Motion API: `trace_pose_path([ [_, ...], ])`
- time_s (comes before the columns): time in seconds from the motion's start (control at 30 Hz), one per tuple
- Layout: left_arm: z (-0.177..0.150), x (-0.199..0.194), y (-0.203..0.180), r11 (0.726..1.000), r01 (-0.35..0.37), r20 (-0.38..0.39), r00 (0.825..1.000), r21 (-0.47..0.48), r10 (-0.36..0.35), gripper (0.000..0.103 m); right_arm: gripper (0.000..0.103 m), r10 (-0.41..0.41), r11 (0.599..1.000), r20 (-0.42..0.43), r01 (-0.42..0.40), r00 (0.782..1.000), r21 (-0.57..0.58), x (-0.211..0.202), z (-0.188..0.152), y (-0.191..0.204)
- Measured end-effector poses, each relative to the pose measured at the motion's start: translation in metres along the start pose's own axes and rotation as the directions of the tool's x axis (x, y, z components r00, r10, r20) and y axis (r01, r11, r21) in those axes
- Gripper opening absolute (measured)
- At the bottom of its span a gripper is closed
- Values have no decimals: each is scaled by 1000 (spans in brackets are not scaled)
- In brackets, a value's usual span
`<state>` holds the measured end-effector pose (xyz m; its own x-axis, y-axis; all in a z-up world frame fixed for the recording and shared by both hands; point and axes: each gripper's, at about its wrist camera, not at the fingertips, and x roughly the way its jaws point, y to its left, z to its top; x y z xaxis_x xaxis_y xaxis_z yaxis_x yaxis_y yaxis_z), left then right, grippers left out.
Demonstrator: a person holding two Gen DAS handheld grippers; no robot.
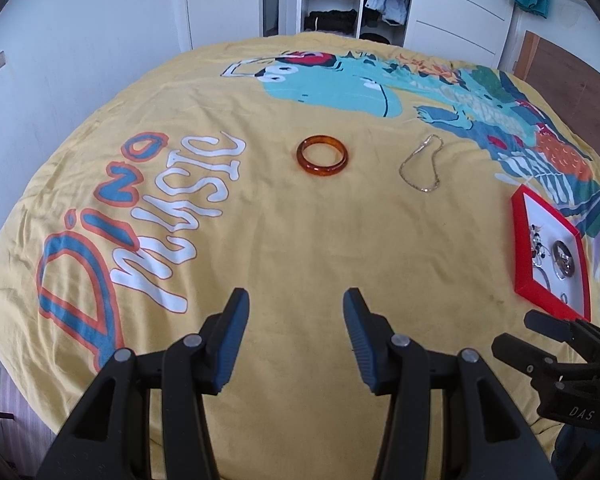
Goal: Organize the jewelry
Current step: 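Move both tools toward the orange amber bangle and silver chain necklace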
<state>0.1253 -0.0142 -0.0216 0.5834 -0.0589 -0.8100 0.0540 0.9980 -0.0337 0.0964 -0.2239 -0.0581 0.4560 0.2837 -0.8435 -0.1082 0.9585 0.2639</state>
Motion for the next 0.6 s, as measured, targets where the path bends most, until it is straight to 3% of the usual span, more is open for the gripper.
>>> trace_pose_path([
  [0.27,17,47,5,1000,-4,-59,998,-13,3,47,80,-6,1000,-24,6,1000,-23,32,32,-12],
  [0.6,101,116,28,995,51,-19,998,-89,-52,47,84,-64,997,24,65,998,-31,82,116,-36],
])
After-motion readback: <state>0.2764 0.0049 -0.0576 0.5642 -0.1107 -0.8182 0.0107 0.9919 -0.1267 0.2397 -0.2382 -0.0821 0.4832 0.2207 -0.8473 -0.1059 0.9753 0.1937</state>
